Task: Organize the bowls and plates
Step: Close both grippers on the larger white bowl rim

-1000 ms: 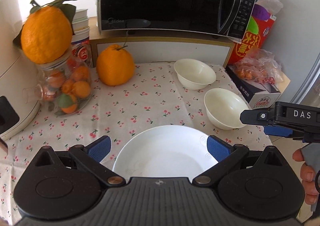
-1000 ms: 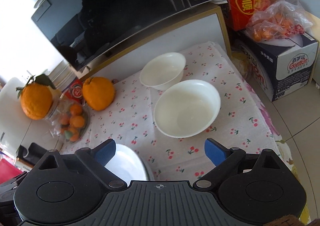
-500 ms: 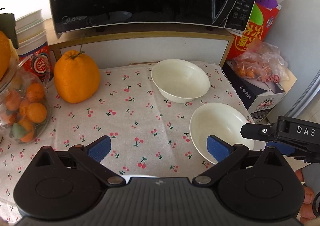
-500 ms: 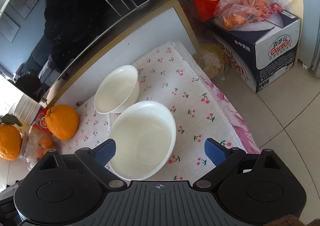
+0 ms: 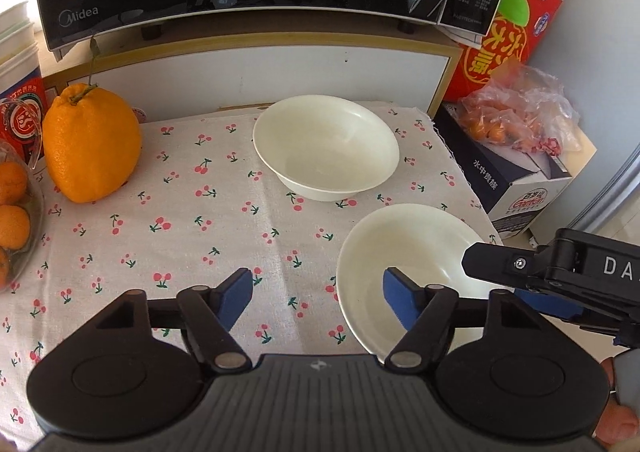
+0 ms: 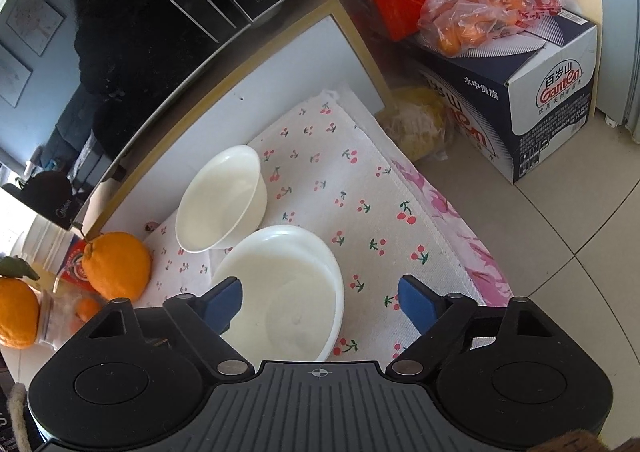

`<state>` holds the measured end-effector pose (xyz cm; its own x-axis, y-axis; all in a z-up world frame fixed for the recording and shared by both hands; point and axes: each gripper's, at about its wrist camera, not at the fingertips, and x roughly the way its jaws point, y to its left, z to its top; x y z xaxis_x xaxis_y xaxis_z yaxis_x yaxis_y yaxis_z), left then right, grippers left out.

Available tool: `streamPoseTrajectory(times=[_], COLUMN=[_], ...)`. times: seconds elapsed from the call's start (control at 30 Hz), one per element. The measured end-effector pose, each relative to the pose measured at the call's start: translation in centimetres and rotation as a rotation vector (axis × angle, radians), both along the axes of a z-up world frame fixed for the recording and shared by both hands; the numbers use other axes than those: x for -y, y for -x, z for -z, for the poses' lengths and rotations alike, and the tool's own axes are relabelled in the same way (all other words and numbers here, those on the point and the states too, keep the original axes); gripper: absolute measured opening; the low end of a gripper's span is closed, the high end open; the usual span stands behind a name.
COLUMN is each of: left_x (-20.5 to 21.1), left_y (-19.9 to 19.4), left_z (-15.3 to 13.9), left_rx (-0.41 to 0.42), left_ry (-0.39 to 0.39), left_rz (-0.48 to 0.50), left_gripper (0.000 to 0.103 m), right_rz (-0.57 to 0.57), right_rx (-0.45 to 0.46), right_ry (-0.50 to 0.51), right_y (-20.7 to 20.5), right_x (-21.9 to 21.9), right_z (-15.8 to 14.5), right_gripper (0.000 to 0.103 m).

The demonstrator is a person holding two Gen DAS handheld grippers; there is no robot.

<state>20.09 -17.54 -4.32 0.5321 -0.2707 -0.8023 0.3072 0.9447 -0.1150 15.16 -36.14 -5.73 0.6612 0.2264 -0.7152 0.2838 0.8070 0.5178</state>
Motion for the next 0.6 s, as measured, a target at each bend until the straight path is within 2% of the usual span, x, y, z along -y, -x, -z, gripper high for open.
streamPoseTrajectory(times=[0.13,0.23,0.27,0.43,0.6], left_x=[0.51,0.64,0.65,0.83,1.07], left_y=[-0.02,0.03,0.04,0.14,0.41], left_z=[0.35,0.42,0.41,0.23,0.07], left_rx=[-0.014,-0.014,-0.013,-0.002,0.011], left_ry=[0.008,0.016,0.02,0.018,0.0], left_rz=[0.011,0.012,0.015,0.03,0.04], left_gripper=[0.047,0.042,0.04,0.017,0.016], right_rz=[0.007,0.012,0.013,0.004,-0.006], right_rx=[-0.002,-0.003,-0.002,0.006,0.007], right_ry=[0.006,0.013,0.014,0.025,0.047], right_y=[-0.07,-0.11,-0.1,-0.08,-0.11], right_x=[-0.06,-0.11,-0.12,-0.29,-0.6], right_z=[0.07,0.08,0.03,-0.07,-0.3], right_gripper=[0.059,0.044,0.042,0.024,0.022])
